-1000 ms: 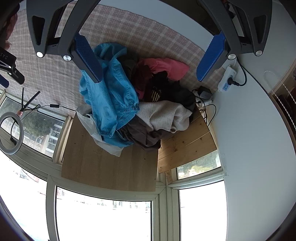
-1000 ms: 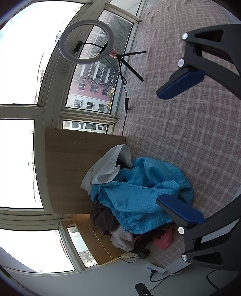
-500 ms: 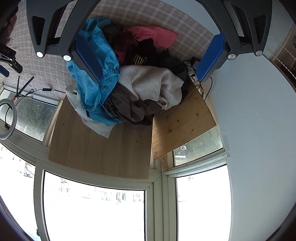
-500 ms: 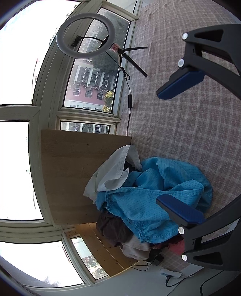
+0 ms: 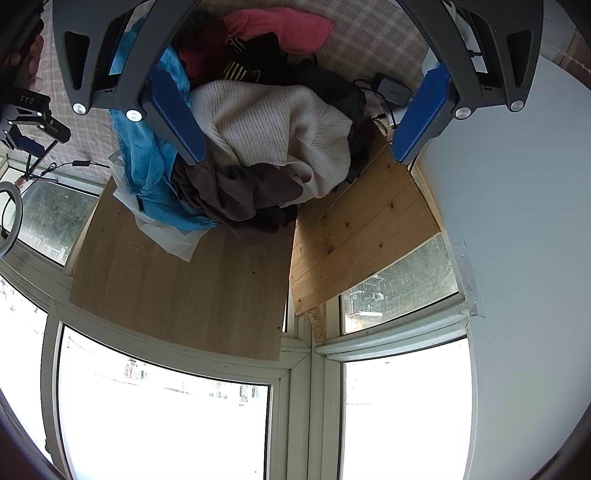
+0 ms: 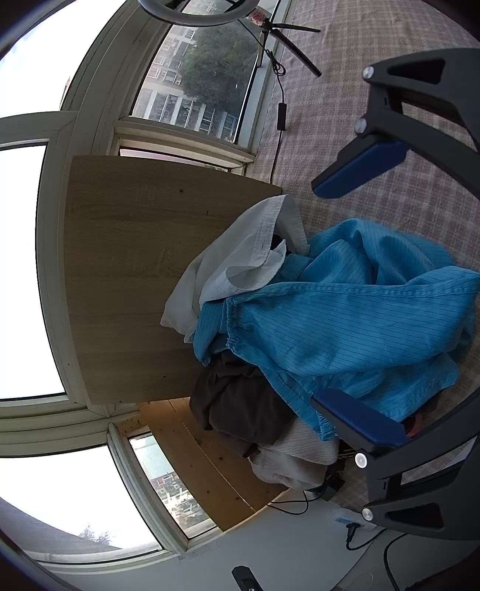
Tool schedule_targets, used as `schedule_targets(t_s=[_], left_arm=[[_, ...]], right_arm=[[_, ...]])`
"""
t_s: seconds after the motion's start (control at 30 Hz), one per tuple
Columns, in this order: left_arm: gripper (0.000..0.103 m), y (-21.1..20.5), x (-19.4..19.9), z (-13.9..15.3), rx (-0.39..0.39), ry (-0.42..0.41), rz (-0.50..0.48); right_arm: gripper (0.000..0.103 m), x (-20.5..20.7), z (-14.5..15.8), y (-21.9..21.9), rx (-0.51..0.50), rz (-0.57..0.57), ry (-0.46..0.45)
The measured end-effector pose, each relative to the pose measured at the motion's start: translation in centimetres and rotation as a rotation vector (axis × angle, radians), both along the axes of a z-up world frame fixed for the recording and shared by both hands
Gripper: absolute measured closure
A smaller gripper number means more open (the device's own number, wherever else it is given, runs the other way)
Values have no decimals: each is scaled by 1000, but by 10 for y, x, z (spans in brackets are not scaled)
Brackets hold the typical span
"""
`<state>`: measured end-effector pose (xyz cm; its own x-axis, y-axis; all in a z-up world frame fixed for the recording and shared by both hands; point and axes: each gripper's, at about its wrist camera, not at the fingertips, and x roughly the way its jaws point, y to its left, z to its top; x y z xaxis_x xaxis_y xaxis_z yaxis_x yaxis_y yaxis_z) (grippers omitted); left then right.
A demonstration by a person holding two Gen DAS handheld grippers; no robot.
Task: Fold clothes
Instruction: 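Grasp the cream knit cardigan in the pile with the right gripper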
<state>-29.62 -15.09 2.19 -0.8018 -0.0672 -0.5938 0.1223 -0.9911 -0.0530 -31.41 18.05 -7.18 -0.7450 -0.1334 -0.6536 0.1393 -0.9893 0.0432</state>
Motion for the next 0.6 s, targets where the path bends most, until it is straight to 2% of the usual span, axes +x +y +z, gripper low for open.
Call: schedule_targets(t_s=[0.17, 0.3, 0.43, 0.5, 0.57, 0.6], left_arm=[[1, -17, -14, -19, 67, -3, -1], [1, -24, -18, -33, 77, -21, 20], [1, -35, -16, -43, 78, -37, 45], [1, -44, -12, -47, 74, -46, 58], [1, -52, -7, -49, 60, -52, 78], [1, -56, -4, -51, 54, -54, 89]], right_arm=[[0, -18, -8, -37, 104, 64, 21], [0, -33, -19, -65, 52, 172, -16], [1, -46, -38, -118, 32, 333, -76], [7, -52, -48, -146, 40, 401, -113], [21, -56, -57, -170, 53, 445, -140], [21, -58, -61, -180, 63, 460, -147]])
